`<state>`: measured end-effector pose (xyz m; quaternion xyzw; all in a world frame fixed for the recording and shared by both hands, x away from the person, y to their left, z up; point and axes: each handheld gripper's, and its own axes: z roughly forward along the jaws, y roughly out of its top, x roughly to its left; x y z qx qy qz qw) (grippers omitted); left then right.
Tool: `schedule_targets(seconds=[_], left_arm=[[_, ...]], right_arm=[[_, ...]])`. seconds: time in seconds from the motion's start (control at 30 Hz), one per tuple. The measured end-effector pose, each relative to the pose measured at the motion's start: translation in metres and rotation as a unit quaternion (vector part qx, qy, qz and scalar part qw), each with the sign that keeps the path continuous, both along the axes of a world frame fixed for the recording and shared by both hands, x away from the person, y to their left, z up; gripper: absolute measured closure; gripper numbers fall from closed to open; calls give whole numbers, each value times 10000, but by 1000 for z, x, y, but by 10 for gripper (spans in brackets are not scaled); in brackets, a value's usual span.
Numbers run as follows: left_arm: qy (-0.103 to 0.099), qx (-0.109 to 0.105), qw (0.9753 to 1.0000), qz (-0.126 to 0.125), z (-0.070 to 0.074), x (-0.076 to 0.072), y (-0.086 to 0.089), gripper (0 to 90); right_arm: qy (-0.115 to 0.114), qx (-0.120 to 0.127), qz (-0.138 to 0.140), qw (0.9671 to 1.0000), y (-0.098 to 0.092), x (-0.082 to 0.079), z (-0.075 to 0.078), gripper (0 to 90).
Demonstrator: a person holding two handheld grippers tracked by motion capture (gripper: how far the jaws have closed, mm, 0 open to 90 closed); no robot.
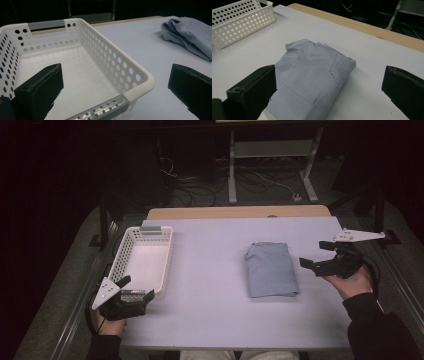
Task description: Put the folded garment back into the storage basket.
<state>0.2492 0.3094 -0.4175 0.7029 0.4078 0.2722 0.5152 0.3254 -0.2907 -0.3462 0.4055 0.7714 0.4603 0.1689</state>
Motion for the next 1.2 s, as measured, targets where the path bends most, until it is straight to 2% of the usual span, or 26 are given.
schedule_targets(seconds=[0.5, 1.2], left_arm=[[-2, -6, 10000, -11, 0, 0, 0, 0], [6, -10, 10000, -23, 0, 1, 0, 0]], right_arm=[[262, -153, 10, 9995, 9, 21, -15, 0], [650, -109, -126, 9977, 7, 39, -38, 0]])
